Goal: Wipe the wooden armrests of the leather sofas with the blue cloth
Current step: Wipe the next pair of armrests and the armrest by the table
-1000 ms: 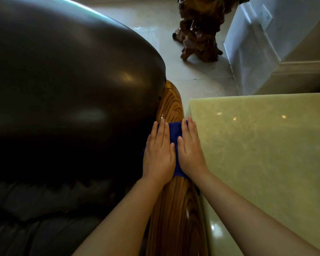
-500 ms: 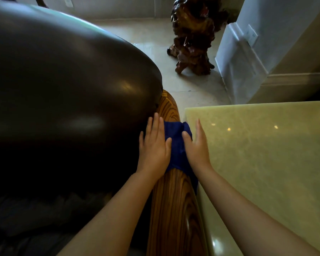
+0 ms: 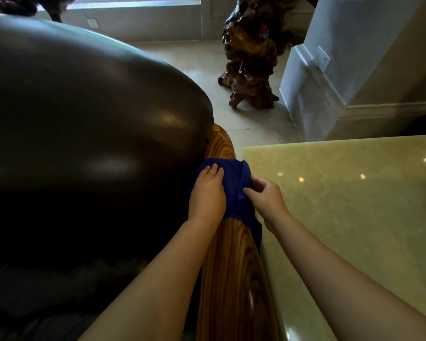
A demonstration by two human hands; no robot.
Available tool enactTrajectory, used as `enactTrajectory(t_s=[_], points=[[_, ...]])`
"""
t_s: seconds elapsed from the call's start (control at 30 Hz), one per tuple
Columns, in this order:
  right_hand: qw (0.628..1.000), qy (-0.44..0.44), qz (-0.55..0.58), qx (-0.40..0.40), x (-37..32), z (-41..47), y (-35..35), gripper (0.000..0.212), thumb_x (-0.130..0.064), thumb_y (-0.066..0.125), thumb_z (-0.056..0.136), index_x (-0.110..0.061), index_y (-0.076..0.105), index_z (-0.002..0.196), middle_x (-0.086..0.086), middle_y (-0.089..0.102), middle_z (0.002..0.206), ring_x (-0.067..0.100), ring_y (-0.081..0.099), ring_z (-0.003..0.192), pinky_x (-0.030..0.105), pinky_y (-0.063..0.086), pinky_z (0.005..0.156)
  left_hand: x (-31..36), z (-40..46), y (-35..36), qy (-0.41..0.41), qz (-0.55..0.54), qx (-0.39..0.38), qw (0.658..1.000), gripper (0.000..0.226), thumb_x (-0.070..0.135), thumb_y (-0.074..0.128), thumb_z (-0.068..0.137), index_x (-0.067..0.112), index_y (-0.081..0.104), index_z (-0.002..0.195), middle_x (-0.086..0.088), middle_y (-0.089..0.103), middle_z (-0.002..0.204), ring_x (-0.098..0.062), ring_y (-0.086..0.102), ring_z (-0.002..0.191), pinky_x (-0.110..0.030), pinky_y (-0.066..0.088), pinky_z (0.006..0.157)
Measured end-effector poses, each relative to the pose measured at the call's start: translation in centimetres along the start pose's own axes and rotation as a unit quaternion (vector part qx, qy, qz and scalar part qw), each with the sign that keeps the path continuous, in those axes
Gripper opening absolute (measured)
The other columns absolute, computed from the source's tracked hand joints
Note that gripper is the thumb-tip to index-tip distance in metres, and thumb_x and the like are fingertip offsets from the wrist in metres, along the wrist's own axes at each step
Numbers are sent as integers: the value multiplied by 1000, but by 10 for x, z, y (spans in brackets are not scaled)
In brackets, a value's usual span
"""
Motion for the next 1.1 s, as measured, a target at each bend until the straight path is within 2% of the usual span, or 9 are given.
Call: enactTrajectory(t_s=[0.1, 0.2, 0.27, 0.37, 0.47, 0.63, 0.87, 0.93, 1.1], points=[[997, -46, -61, 15, -7, -10, -3, 47, 0, 58, 83, -11, 52, 128, 9, 58, 128, 21, 53, 118, 39, 45, 101, 2, -4, -6, 36, -21, -12, 999, 44, 6, 40, 94, 11, 38, 137, -4, 35, 149, -16, 24, 140, -26, 14, 114], [991, -73, -114, 16, -14, -25, -7, 46, 3, 57, 80, -11, 56, 124, 8, 62, 123, 21, 56, 114, 30, 46, 95, 5, -16, -9, 64, -25, -36, 997, 42, 2, 43, 91, 12, 48, 131, -5, 44, 144, -17, 33, 136, -30, 23, 113], [985, -75, -157, 5, -16, -35, -10, 45, 3, 57, 79, -10, 58, 122, 9, 63, 121, 22, 57, 113, 29, 45, 94, 5, -26, -12, 72, -15, -56, 996, 40, 4, 44, 90, 14, 52, 128, -7, 50, 138, -20, 41, 130, -34, 33, 110], [968, -89, -233, -4, -20, -49, -16, 41, 2, 58, 79, -9, 60, 119, 11, 65, 120, 22, 59, 112, 27, 44, 95, 6, -46, -15, 62, 7, -70, 996, 32, 9, 45, 90, 14, 58, 119, -8, 60, 120, -23, 53, 111, -35, 45, 93], [954, -92, -284, -19, -26, -61, -19, 37, 0, 59, 80, -10, 63, 115, 10, 66, 117, 22, 60, 108, 22, 43, 86, 6, -60, -22, 27, 11, -96, 995, 26, 11, 46, 91, 14, 58, 114, -9, 60, 116, -23, 57, 104, -37, 47, 92], [934, -92, -339, -70, -38, -80, -20, 29, -3, 60, 82, -11, 67, 109, 9, 67, 111, 21, 60, 102, 22, 44, 78, 0, -81, -36, -12, 11, -127, 992, 18, 12, 51, 88, 16, 63, 101, -6, 62, 107, -19, 61, 92, -37, 53, 84], [930, -109, -338, -88, -80, -111, -31, 28, -6, 63, 80, -11, 67, 108, 8, 67, 108, 18, 60, 97, 23, 46, 76, 3, -100, -90, -70, -62, -65, 994, 10, 15, 65, 80, 21, 72, 86, 0, 70, 91, -13, 64, 82, -36, 57, 77], [930, -125, -334, -93, -104, -123, -36, 29, -6, 65, 79, -11, 67, 108, 8, 68, 107, 16, 60, 92, 23, 47, 74, 12, -103, -119, -78, -67, -45, 994, 10, 15, 68, 77, 21, 74, 82, 0, 71, 86, -15, 65, 80, -36, 57, 76], [918, -179, -332, -119, -184, -163, -49, 26, -6, 65, 78, -11, 70, 103, 8, 70, 100, 13, 59, 82, 23, 48, 69, 37, -114, -205, -77, -86, -19, 993, 9, 14, 72, 72, 21, 75, 75, 4, 71, 77, -9, 62, 74, -27, 52, 69]])
Point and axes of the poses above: each hand's wrist, its own z-axis towards the middle knuckle, its own y-axis out of the palm, x = y × z, the point moved 5 cm from there along z, towards the middle knuckle
